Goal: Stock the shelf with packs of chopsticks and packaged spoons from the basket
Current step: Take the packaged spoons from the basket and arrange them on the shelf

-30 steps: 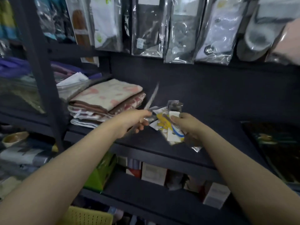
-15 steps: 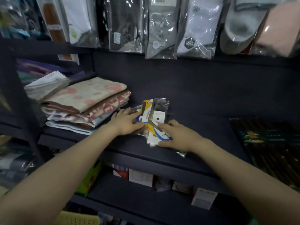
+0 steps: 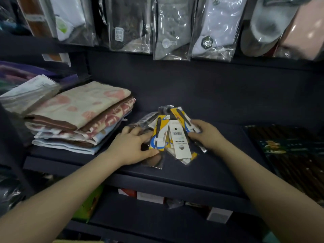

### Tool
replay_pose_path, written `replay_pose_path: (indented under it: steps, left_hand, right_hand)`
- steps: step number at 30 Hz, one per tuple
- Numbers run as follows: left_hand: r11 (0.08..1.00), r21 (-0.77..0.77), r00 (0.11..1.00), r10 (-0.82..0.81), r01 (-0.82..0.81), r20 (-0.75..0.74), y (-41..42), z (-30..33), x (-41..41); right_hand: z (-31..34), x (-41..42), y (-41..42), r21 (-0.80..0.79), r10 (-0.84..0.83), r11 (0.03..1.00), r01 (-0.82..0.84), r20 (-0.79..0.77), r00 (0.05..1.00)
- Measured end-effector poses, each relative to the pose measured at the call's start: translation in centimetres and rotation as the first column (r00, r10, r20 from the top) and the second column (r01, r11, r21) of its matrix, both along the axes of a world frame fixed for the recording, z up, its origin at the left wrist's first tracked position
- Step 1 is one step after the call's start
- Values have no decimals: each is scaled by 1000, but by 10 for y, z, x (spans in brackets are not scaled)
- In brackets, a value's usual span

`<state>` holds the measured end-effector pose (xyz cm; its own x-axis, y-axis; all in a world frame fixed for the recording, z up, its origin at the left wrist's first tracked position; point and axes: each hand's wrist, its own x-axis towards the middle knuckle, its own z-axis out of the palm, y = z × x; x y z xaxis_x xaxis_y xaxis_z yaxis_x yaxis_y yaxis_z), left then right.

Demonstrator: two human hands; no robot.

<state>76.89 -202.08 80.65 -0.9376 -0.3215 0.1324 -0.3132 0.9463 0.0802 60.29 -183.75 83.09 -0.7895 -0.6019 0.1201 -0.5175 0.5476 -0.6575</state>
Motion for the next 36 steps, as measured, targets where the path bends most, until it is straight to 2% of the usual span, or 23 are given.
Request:
replay_pose_path:
  steps: [2, 4, 6, 8, 10, 11, 13, 14, 16, 19, 21, 23, 25, 27, 28, 31, 36]
  left_hand:
    - [990, 140, 997, -11, 23, -83, -4, 5, -1]
    - [950, 302, 968, 1, 77, -252, -8, 15, -2]
    - [938, 303, 903, -20, 165, -430, -7, 27, 0]
    - [965, 123, 842, -137, 233, -522, -1, 38, 5]
    - [952, -186, 797, -304, 242, -522, 3, 44, 9]
    - [921, -323, 799, -359, 219, -483, 5, 47, 12]
    - [880, -447, 840, -359, 161, -406, 5, 49, 18]
    - [891, -433, 869, -315, 133, -382, 5, 50, 23]
    - [968, -238, 917, -166, 80, -363, 1, 51, 33]
    - [995, 92, 917, 63, -29, -393, -11, 47, 46]
    - [974, 211, 874, 175, -86, -454, -15, 45, 53]
    - [946, 305, 839, 250, -106, -484, -16, 42, 59]
    - [936, 336, 826, 269, -103, -495, -19, 38, 62]
    - [934, 346, 828, 263, -90, -495, -21, 38, 63]
    - [935, 345, 825, 255, -77, -505, -23, 38, 62]
    - [940, 335, 820, 239, -61, -521, -26, 36, 56]
    - [939, 332, 866, 235, -85, -441, -19, 30, 36]
  right_hand:
    - [7, 3, 2, -175, -59, 982, 69, 61, 996]
    - [19, 8, 4, -293, -27, 954, 55, 100, 995]
    - [33, 17, 4, -287, 74, 955, -77, -20, 997]
    - [46, 30, 0, -159, 192, 962, -221, -177, 965]
    - [55, 43, -7, -62, 297, 946, -319, -236, 925]
    - [58, 46, -11, -32, 350, 929, -368, -242, 905]
    - [60, 51, -21, 7, 439, 893, -450, -237, 867]
    - [59, 52, -27, -13, 456, 882, -471, -227, 861]
    - [55, 52, -45, -137, 396, 891, -432, -227, 890]
    - [42, 50, -76, -262, 173, 940, -220, -189, 967]
    - [29, 48, -94, -185, 132, 971, -152, -116, 984]
    - [12, 51, -108, 15, 268, 963, -270, -179, 947]
    - [0, 56, -121, 265, 480, 869, -418, -248, 841]
    - [-6, 55, -129, 526, 631, 739, -422, -318, 708]
    - [-5, 51, -130, 589, 659, 706, -392, -345, 668]
    - [-1, 36, -121, 595, 647, 717, -363, -374, 665]
    - [8, 14, -86, 556, 585, 750, -357, -308, 750]
